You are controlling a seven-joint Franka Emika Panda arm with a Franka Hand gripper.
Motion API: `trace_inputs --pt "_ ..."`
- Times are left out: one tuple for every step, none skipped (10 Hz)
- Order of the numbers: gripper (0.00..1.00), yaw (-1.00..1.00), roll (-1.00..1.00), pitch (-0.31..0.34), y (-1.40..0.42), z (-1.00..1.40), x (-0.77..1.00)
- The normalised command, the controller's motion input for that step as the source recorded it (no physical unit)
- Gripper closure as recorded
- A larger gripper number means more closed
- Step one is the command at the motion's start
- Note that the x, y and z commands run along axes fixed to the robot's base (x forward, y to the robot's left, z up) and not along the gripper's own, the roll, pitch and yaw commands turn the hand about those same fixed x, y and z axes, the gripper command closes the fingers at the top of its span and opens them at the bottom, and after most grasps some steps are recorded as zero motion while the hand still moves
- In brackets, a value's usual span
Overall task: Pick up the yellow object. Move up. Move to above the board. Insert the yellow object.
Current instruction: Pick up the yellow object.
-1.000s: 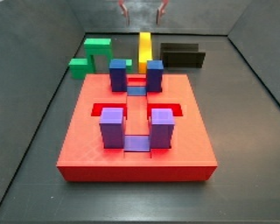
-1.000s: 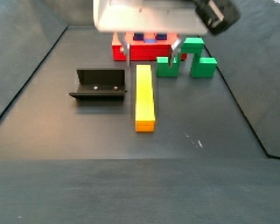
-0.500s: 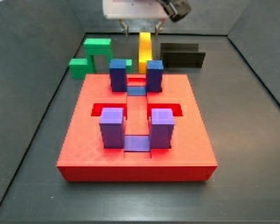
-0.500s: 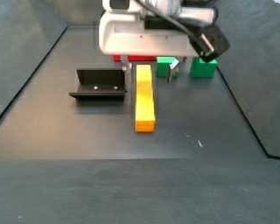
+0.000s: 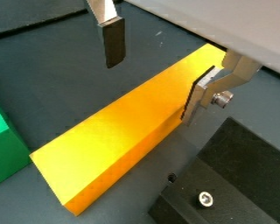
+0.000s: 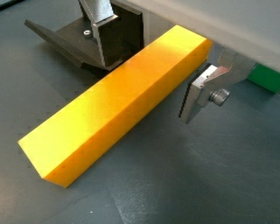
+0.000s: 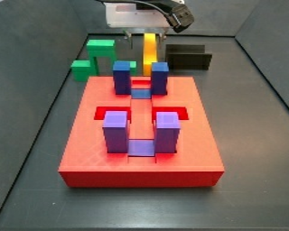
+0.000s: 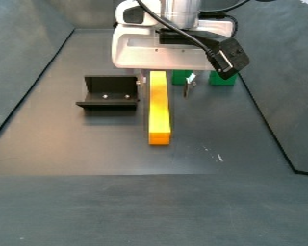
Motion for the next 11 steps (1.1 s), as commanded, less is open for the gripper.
trace_inputs --pt "0.00 -0.13 -0.11 0.000 0.00 0.46 0.00" --pt "0.00 -0.12 -0.21 -0.066 -0.04 0.67 -0.01" --pt "0.00 -0.11 -0.21 -0.079 -0.05 0.43 0.00" --pt "0.00 -0.09 -0.15 -0.100 -0.01 0.15 0.00" --pt "0.00 0.00 0.00 -0.044 0.12 -0.30 0.51" --pt "0.00 0.00 0.00 -0.049 0.09 -0.30 0.15" --pt "0.00 0.00 -0.02 -0.047 0.00 -0.18 0.00" --pt "0.00 -0.01 -0.13 -0.126 0.00 -0.20 0.00" --pt "0.00 -0.07 -0.23 -0.179 0.00 -0.15 -0.01" --pt "0.00 -0.08 -0.29 -0.207 0.00 -0.08 -0.08" --pt "0.00 -0.11 -0.37 -0.249 0.03 -0.10 -0.10"
